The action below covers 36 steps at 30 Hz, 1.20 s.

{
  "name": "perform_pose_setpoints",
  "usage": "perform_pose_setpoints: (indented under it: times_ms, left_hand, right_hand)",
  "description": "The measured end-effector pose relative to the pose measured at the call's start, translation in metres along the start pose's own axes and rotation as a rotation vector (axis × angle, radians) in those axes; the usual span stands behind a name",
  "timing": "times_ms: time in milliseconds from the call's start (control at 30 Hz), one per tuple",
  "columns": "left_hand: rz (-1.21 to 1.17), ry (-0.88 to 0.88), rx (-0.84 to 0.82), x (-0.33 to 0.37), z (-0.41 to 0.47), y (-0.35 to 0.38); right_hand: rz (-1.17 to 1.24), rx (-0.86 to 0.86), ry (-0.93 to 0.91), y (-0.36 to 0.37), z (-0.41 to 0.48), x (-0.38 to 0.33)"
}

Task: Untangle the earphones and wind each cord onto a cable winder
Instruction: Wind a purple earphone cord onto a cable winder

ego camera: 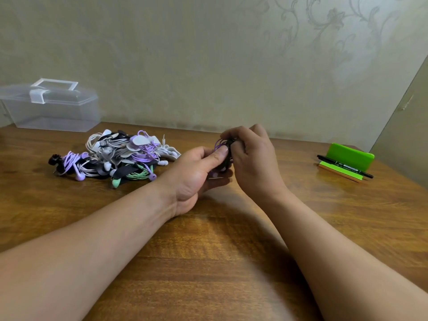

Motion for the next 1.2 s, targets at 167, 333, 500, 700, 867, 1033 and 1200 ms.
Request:
perform_pose_setpoints:
  times_ms: [167, 333, 500, 700, 867, 1033, 1200]
  left_hand:
    - [-0.120, -0.025, -0.088, 0.007, 0.002, 0.000]
    - [-0.152, -0.024, 0.026, 0.012, 0.004, -0.014]
    - [-0.008, 0.033, 0.186, 0.014, 0.001, -0.027]
    - [0.792, 0.009, 0.138, 0.029, -0.003, -0.022]
    - [1.002, -0.096, -0.002, 0.032, -0.003, -0.010]
    - [1.186, -0.122, -0.050, 0.030, -0.008, -0.006]
    - [1.245, -0.086, -0.063, 0.035, -0.008, -0.004]
  right_hand:
    - [-0.015, 0.026, -0.076, -0.004, -0.004, -0.004]
    - [-0.046, -0.007, -0.114, 0.002, -0.004, -0.005]
    - [-0.170, -0.157, -0.182, 0.006, -0.005, -0.014]
    - [-0.069, -0.305, -0.093, -0.001, -0.001, -0.014]
    - [0.017, -0.321, -0.027, -0.017, 0.000, -0.009]
    - [0.049, -0.378, -0.005, -0.017, 0.001, -0.006]
    - [-0.028, -0.376, -0.028, -0.019, 0.000, -0.010]
Point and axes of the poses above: each hand's wrist, its own z-axis towards the middle knuckle, its own y-axis out of the palm, x = y × z, the point moved 6 cm from there along z, towards the middle knuckle, and after that the axes turned 15 degrees about -x, right-handed, at the moved point
